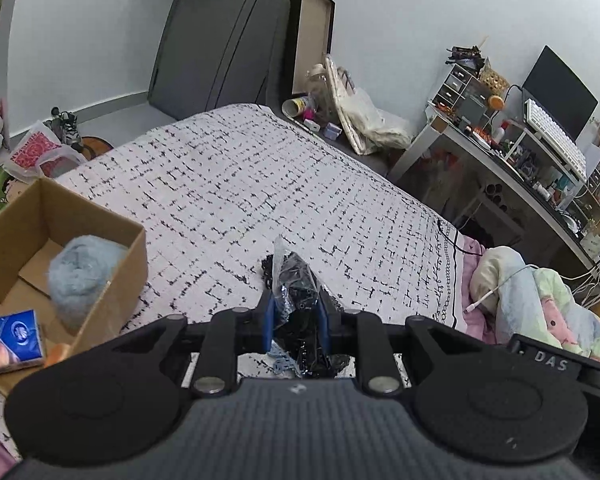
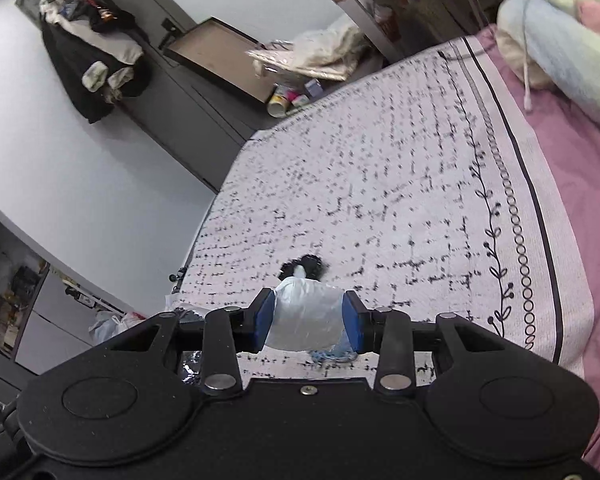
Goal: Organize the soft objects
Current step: 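Carry the black bag in the left gripper to the box while the right gripper carries the white bag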
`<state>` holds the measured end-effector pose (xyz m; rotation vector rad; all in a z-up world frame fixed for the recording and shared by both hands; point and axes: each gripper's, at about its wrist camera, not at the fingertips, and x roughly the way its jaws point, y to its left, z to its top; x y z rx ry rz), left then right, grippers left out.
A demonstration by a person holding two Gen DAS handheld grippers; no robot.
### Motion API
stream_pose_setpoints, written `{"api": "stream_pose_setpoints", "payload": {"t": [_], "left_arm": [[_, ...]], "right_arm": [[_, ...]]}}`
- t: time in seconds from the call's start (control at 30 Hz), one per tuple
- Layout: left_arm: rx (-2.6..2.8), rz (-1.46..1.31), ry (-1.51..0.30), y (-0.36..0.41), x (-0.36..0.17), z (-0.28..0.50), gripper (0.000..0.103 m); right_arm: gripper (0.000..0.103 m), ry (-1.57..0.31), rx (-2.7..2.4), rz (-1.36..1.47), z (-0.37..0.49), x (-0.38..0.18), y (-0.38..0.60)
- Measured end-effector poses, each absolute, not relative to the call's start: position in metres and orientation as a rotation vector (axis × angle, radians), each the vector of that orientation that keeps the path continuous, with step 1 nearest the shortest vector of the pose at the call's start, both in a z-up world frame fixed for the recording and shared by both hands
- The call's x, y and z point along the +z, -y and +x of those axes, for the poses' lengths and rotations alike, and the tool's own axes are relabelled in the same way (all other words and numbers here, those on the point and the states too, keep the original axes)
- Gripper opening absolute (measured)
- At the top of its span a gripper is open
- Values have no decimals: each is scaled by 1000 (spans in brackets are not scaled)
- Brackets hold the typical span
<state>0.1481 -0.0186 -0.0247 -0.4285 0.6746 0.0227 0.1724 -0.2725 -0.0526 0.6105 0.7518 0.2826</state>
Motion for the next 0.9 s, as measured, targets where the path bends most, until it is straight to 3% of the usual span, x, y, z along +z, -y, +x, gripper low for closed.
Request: {"api": "stream_pose_setpoints", "payload": {"t": [0.9], "left_arm": [[-46, -426, -630, -28, -16, 132, 21]], "right_arm": [[37, -702, 217, 471, 142, -26, 219]]}}
